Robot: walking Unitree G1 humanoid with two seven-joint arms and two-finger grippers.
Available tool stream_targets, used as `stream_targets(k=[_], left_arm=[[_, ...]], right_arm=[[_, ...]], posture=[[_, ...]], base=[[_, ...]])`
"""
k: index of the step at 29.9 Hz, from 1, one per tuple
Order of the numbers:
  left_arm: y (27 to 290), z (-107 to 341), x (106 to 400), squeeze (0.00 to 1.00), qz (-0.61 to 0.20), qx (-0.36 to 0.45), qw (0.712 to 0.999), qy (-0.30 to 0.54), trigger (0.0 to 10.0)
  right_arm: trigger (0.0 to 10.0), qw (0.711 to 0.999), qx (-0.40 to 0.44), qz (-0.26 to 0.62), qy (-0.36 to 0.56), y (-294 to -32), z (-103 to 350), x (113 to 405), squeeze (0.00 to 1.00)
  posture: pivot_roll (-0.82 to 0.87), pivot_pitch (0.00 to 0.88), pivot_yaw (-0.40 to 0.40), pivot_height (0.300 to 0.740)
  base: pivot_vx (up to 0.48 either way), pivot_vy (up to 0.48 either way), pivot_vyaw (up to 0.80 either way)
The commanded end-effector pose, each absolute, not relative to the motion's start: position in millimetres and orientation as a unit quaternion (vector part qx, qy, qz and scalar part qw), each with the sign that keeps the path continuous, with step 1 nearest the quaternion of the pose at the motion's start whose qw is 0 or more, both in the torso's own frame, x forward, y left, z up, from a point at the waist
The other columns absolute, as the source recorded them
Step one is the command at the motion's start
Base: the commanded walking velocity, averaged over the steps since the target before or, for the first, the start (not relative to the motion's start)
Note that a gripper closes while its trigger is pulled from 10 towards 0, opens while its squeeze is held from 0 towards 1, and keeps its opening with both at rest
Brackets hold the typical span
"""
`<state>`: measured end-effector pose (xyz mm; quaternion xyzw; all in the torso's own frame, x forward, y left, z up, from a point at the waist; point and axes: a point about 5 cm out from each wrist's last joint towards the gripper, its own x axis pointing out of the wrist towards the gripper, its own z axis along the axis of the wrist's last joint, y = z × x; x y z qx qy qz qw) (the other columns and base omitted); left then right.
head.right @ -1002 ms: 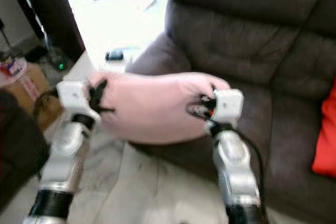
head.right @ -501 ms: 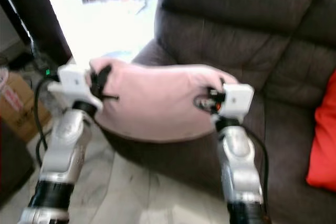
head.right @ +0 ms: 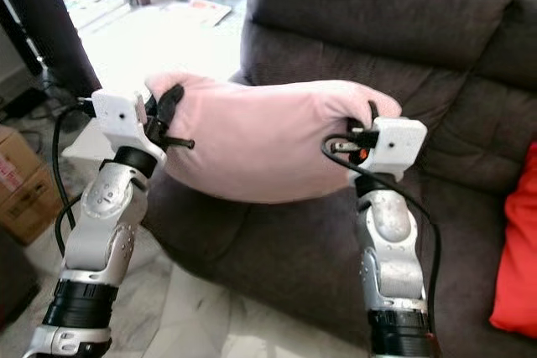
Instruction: Move the pillow to the sofa from floor
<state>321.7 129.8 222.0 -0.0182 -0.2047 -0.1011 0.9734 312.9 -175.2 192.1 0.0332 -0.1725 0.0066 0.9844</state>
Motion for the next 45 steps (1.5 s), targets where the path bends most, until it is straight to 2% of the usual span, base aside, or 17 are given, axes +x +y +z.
stream_targets(k=[1, 15, 20, 25, 33, 35, 38, 40, 45], left_arm=[[136, 231, 320, 0.00, -0.090, -0.021, 0.971, -0.222, 10.0], [134, 226, 319, 0.00, -0.099, -0.024, 0.973, -0.207, 10.0], [129, 215, 322, 0.00, -0.124, -0.064, 0.976, -0.167, 10.0], [123, 202, 320, 0.00, -0.154, -0.060, 0.977, -0.135, 10.0], [123, 195, 321, 0.00, -0.156, -0.063, 0.979, -0.115, 10.0], [122, 203, 322, 0.00, -0.162, -0.111, 0.973, -0.123, 10.0], [118, 209, 321, 0.00, -0.180, -0.133, 0.966, -0.126, 10.0], [107, 216, 317, 0.00, -0.229, -0.147, 0.954, -0.123, 10.0], [98, 210, 312, 0.00, -0.265, -0.140, 0.949, -0.103, 10.0]], right_arm=[[10.0, 0.975, 0.039, 0.011, -0.217, -173, 210, 310, 0.00], [10.0, 0.979, 0.035, 0.003, -0.203, -175, 205, 312, 0.00], [10.0, 0.981, 0.029, -0.005, -0.192, -178, 201, 314, 0.00], [10.0, 0.983, 0.027, -0.010, -0.181, -180, 198, 315, 0.00], [10.0, 0.989, -0.001, -0.021, -0.144, -186, 186, 324, 0.00], [10.0, 0.989, -0.008, -0.036, -0.142, -195, 189, 330, 0.00], [10.0, 0.989, -0.015, -0.044, -0.140, -199, 192, 334, 0.00], [10.0, 0.988, -0.020, -0.050, -0.143, -203, 198, 342, 0.00], [10.0, 0.988, -0.027, -0.035, -0.146, -200, 204, 354, 0.00]], posture=[[-0.03, 0.096, -0.053, 0.740], [-0.02, 0.097, -0.053, 0.740], [-0.03, 0.098, -0.053, 0.740], [-0.03, 0.098, -0.054, 0.740], [-0.02, 0.099, -0.054, 0.740], [-0.02, 0.099, -0.053, 0.740], [-0.03, 0.100, -0.051, 0.740], [-0.02, 0.099, -0.050, 0.740], [-0.01, 0.097, -0.053, 0.740]], base=[[0.319, 0.000, 0.00], [0.318, 0.000, 0.00], [0.000, 0.000, 0.00], [0.000, 0.000, 0.00], [0.000, 0.000, 0.00], [0.000, 0.000, 0.00], [0.000, 0.000, 0.00], [0.000, 0.000, 0.00], [0.000, 0.000, 0.00]])
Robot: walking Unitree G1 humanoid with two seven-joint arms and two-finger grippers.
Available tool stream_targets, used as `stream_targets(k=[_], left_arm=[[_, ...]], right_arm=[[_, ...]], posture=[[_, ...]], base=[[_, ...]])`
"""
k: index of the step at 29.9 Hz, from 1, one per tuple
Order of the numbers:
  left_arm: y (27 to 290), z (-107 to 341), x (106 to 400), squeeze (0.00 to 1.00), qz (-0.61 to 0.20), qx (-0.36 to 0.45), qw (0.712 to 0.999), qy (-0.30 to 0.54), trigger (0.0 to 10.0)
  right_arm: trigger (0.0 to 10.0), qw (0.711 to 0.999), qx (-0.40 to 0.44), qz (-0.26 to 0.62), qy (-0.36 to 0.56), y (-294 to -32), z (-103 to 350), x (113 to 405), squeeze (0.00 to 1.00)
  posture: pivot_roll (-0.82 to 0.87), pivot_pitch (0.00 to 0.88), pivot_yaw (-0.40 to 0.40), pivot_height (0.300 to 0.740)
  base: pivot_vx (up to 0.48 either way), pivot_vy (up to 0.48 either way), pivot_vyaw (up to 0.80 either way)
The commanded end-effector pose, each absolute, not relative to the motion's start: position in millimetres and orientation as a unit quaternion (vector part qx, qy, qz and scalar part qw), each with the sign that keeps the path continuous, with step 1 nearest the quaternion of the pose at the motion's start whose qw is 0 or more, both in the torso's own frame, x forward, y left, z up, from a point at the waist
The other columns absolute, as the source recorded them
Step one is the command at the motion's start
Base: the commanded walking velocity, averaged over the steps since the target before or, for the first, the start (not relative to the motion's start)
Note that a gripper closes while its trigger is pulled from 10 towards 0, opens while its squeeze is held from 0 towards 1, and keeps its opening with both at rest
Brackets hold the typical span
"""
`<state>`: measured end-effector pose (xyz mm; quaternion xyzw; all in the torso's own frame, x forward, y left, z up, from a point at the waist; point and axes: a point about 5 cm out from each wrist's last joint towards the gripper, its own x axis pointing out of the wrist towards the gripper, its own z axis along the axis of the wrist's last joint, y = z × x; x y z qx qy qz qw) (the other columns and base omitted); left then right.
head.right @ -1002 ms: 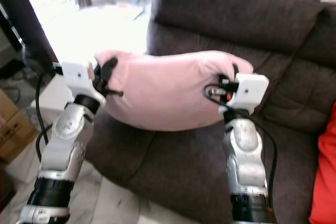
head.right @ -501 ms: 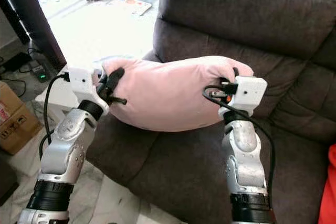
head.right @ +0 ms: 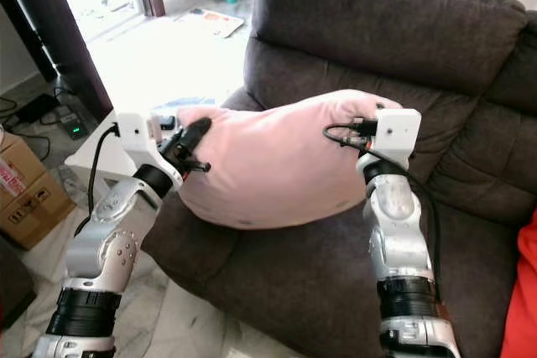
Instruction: Move the pillow to the sofa from floor
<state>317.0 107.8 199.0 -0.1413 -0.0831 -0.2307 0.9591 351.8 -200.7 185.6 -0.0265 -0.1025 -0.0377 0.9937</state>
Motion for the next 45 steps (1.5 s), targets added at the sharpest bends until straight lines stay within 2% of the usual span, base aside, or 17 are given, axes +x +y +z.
stream_targets(k=[1, 7, 13, 20, 23, 28, 36, 45], left_arm=[[98, 207, 311, 0.00, -0.268, -0.130, 0.950, -0.095, 10.0], [92, 188, 301, 0.00, -0.314, -0.120, 0.941, -0.037, 10.0], [89, 175, 297, 0.00, -0.323, -0.113, 0.940, -0.012, 10.0], [90, 178, 300, 0.00, -0.299, -0.136, 0.944, -0.024, 10.0], [82, 187, 296, 0.00, -0.335, -0.147, 0.930, -0.034, 10.0], [75, 188, 289, 0.00, -0.374, -0.146, 0.916, -0.028, 10.0], [72, 179, 277, 0.00, -0.424, -0.130, 0.896, 0.014, 10.0], [71, 174, 271, 0.00, -0.439, -0.119, 0.890, 0.034, 10.0]], right_arm=[[10.0, 0.989, -0.029, -0.026, -0.140, -198, 204, 357, 0.00], [10.0, 0.994, -0.081, 0.073, -0.020, -174, 166, 371, 0.00], [10.0, 0.992, -0.089, 0.092, 0.003, -166, 156, 374, 0.00], [10.0, 0.994, -0.096, 0.055, -0.017, -181, 164, 378, 0.00], [10.0, 0.994, -0.071, 0.017, -0.077, -193, 189, 382, 0.00], [10.0, 0.991, -0.064, 0.006, -0.115, -192, 205, 384, 0.00], [10.0, 0.992, -0.060, 0.024, -0.104, -181, 201, 388, 0.00], [10.0, 0.994, -0.067, 0.041, -0.077, -177, 188, 388, 0.00]], posture=[[-0.01, 0.097, -0.054, 0.740], [0.00, 0.102, -0.058, 0.740], [0.00, 0.102, -0.062, 0.740], [0.00, 0.105, -0.063, 0.740], [-0.01, 0.107, -0.061, 0.740], [-0.01, 0.108, -0.061, 0.740], [0.00, 0.109, -0.061, 0.740], [0.01, 0.111, -0.064, 0.740]], base=[[0.000, 0.000, 0.00], [0.000, 0.000, 0.00], [0.000, 0.000, 0.00], [0.000, 0.000, 0.00], [0.000, 0.000, 0.00], [0.000, 0.000, 0.00], [0.000, 0.000, 0.00], [0.000, 0.000, 0.00]])
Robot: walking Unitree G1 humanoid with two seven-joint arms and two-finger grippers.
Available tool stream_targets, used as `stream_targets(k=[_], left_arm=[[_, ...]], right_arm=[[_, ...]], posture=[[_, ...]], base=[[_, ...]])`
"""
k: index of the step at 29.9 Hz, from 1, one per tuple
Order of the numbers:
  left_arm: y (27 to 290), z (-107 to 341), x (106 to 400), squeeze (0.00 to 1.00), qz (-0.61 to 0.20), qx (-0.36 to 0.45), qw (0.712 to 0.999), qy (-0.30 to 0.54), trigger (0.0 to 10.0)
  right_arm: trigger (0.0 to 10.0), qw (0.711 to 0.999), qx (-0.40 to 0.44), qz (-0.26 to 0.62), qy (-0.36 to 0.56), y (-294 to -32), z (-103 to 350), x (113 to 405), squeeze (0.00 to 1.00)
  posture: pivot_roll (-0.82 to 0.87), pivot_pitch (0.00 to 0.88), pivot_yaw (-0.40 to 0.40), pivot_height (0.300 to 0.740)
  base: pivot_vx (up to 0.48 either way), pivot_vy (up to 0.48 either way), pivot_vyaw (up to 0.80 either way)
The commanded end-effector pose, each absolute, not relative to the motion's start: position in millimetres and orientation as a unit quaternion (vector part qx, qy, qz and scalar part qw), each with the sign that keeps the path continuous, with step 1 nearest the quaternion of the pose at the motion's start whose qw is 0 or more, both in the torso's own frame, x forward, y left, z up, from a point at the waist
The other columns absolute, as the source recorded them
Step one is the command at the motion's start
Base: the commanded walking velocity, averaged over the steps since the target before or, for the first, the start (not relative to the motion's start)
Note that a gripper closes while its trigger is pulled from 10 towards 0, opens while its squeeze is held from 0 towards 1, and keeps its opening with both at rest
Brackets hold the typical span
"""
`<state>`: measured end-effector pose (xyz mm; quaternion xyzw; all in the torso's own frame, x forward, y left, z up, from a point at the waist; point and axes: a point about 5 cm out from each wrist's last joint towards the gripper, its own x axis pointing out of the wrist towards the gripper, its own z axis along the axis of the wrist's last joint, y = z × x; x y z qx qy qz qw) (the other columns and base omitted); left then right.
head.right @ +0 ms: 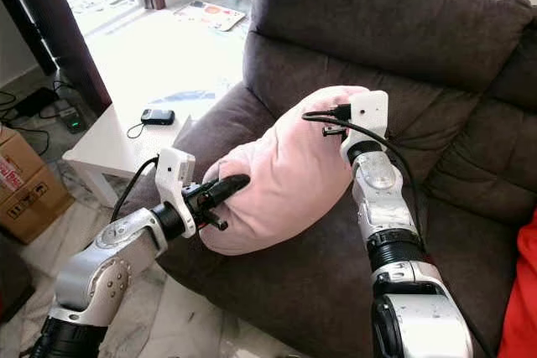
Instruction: Move the pillow to the sofa from floor
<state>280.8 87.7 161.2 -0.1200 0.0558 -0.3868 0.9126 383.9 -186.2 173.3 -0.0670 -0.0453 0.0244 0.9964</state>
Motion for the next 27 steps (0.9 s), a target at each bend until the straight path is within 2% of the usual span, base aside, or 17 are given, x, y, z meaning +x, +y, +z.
stream_targets(k=[1, 2, 3, 4, 5, 6, 27], left_arm=[[71.2, 173.6, 271.2, 0.00, -0.439, -0.119, 0.890, 0.035, 10.0], [71.2, 173.5, 271.2, 0.00, -0.439, -0.120, 0.890, 0.035, 10.0], [71.2, 173.2, 271.1, 0.00, -0.439, -0.121, 0.890, 0.035, 10.0], [70.8, 171.6, 270.8, 0.00, -0.439, -0.118, 0.890, 0.038, 10.0], [70.8, 171.6, 270.8, 0.00, -0.439, -0.118, 0.890, 0.038, 10.0], [70.6, 170.4, 270.7, 0.00, -0.439, -0.116, 0.890, 0.039, 10.0], [70.0, 165.4, 270.1, 0.00, -0.436, -0.115, 0.891, 0.046, 10.0]], right_arm=[[10.0, 0.994, -0.066, 0.044, -0.076, -176.7, 187.3, 387.7, 0.00], [10.0, 0.994, -0.065, 0.046, -0.076, -176.3, 187.2, 387.7, 0.00], [10.0, 0.994, -0.065, 0.048, -0.076, -175.9, 187.1, 387.7, 0.12], [10.0, 0.994, -0.063, 0.055, -0.075, -174.5, 186.8, 387.5, 0.94], [10.0, 0.994, -0.063, 0.055, -0.075, -174.5, 186.8, 387.5, 0.94], [10.0, 0.994, -0.065, 0.055, -0.075, -174.3, 187.0, 387.5, 1.00], [10.0, 0.992, -0.081, 0.061, -0.075, -172.4, 185.6, 387.7, 1.00]], posture=[[0.01, 0.111, -0.064, 0.740], [0.01, 0.111, -0.064, 0.740], [0.00, 0.113, -0.064, 0.740], [0.00, 0.111, -0.064, 0.740], [0.00, 0.111, -0.064, 0.740], [0.00, 0.112, -0.064, 0.740], [0.00, 0.115, -0.065, 0.740]], base=[[0.000, 0.000, 0.00], [0.000, 0.000, 0.00], [0.000, 0.000, 0.00], [0.000, 0.000, 0.00], [0.000, 0.000, 0.00], [0.000, 0.000, 0.00], [0.000, 0.000, 0.00]])
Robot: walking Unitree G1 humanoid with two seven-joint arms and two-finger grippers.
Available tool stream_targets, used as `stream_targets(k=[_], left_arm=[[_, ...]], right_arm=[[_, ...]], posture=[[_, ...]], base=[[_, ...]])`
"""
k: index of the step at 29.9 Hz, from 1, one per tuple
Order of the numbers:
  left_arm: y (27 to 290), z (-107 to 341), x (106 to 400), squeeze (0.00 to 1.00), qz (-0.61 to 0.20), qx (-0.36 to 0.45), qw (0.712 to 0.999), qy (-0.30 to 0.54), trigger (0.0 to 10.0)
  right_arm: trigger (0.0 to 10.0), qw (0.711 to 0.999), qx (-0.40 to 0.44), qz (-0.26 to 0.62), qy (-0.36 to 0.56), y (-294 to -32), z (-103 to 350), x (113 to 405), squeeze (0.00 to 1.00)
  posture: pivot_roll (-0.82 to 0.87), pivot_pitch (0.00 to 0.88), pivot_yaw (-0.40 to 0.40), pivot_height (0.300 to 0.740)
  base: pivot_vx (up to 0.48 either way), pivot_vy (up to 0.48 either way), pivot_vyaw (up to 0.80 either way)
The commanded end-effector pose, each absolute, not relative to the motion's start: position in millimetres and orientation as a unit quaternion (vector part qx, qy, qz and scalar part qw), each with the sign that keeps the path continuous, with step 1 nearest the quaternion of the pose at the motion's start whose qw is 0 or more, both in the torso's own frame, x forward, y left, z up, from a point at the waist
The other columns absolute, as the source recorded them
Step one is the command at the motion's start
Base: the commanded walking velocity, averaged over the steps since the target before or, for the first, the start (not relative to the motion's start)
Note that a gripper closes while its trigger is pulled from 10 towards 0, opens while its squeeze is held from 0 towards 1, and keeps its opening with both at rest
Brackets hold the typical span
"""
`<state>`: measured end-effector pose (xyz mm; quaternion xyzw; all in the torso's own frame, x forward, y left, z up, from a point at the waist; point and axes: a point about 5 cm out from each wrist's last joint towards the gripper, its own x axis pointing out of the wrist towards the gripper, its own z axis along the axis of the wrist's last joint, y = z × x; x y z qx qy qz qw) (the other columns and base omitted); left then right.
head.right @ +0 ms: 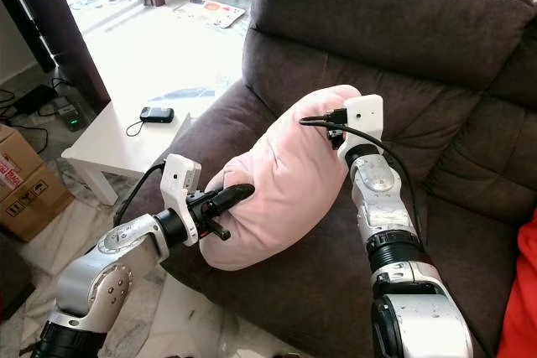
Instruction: Move the pillow to the sofa from floor
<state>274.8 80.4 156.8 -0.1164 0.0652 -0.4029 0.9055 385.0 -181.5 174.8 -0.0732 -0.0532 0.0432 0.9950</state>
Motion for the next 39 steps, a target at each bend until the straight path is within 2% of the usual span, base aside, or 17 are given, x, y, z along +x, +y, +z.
stream_targets(k=[1, 8, 10, 11, 19, 21, 22, 23, 24, 25, 27, 30, 31, 33, 36, 39], left_arm=[[70, 165, 270, 0.00, -0.435, -0.115, 0.892, 0.047, 10.0], [71, 162, 271, 0.00, -0.427, -0.113, 0.896, 0.049, 10.0], [76, 159, 276, 0.00, -0.404, -0.107, 0.907, 0.045, 10.0], [77, 159, 277, 0.00, -0.398, -0.107, 0.910, 0.045, 10.0], [95, 147, 294, 0.00, -0.305, -0.096, 0.946, 0.050, 10.0], [111, 136, 304, 0.00, -0.220, -0.098, 0.968, 0.070, 10.0], [111, 136, 304, 0.00, -0.220, -0.098, 0.968, 0.070, 10.0], [129, 128, 311, 0.00, -0.141, -0.108, 0.981, 0.079, 10.0], [129, 128, 311, 0.00, -0.141, -0.108, 0.981, 0.079, 10.0], [146, 122, 316, 0.00, -0.075, -0.122, 0.986, 0.084, 10.0], [163, 117, 317, 0.00, -0.021, -0.129, 0.988, 0.080, 10.0], [175, 113, 316, 0.00, 0.023, -0.146, 0.986, 0.081, 10.0], [185, 109, 315, 0.00, 0.071, -0.168, 0.980, 0.081, 10.0], [192, 105, 314, 0.00, 0.107, -0.191, 0.972, 0.082, 10.0], [196, 100, 312, 0.00, 0.130, -0.216, 0.964, 0.088, 10.0], [183, 99, 316, 0.00, 0.080, -0.233, 0.965, 0.093, 10.0]], right_arm=[[10.0, 0.992, -0.081, 0.061, -0.074, -172, 186, 388, 1.00], [10.0, 0.992, -0.090, 0.055, -0.076, -173, 186, 388, 1.00], [10.0, 0.991, -0.091, 0.049, -0.080, -175, 186, 387, 0.26], [10.0, 0.991, -0.091, 0.048, -0.080, -175, 186, 387, 0.00], [10.0, 0.989, -0.099, -0.004, -0.106, -190, 191, 381, 0.00], [10.0, 0.988, -0.095, -0.035, -0.117, -201, 194, 377, 0.00], [10.0, 0.988, -0.095, -0.035, -0.117, -201, 194, 377, 0.00], [10.0, 0.987, -0.093, -0.055, -0.119, -209, 193, 374, 0.00], [10.0, 0.987, -0.093, -0.055, -0.119, -209, 193, 374, 0.00], [10.0, 0.987, -0.093, -0.064, -0.111, -214, 189, 371, 0.00], [10.0, 0.988, -0.097, -0.074, -0.098, -219, 181, 367, 0.00], [10.0, 0.988, -0.097, -0.073, -0.091, -219, 175, 363, 0.00], [10.0, 0.989, -0.097, -0.073, -0.087, -219, 173, 362, 0.00], [10.0, 0.989, -0.097, -0.073, -0.084, -218, 171, 360, 0.00], [10.0, 0.990, -0.094, -0.074, -0.080, -217, 169, 359, 0.00], [10.0, 0.990, -0.092, -0.075, -0.074, -216, 165, 357, 0.00]], posture=[[0.00, 0.115, -0.065, 0.740], [0.00, 0.116, -0.066, 0.740], [0.00, 0.118, -0.066, 0.740], [0.00, 0.118, -0.066, 0.740], [0.00, 0.120, -0.065, 0.740], [-0.01, 0.123, -0.066, 0.740], [-0.01, 0.123, -0.066, 0.740], [-0.02, 0.121, -0.066, 0.740], [-0.02, 0.121, -0.066, 0.740], [-0.02, 0.123, -0.067, 0.740], [-0.02, 0.122, -0.067, 0.740], [-0.02, 0.123, -0.068, 0.740], [-0.02, 0.124, -0.069, 0.740], [-0.02, 0.123, -0.070, 0.740], [-0.02, 0.124, -0.072, 0.740], [-0.02, 0.124, -0.073, 0.740]], base=[[0.000, 0.000, 0.00], [0.000, 0.000, 0.00], [0.000, 0.000, 0.00], [0.000, 0.000, 0.00], [0.000, 0.000, 0.00], [0.000, 0.000, 0.00], [0.000, 0.000, 0.00], [0.000, 0.000, 0.00], [0.000, 0.000, 0.00], [0.000, 0.000, 0.00], [0.000, 0.000, 0.00], [0.000, 0.000, 0.00], [0.000, 0.000, 0.00], [0.000, 0.000, 0.00], [0.000, 0.000, 0.00], [0.000, 0.000, 0.00]])
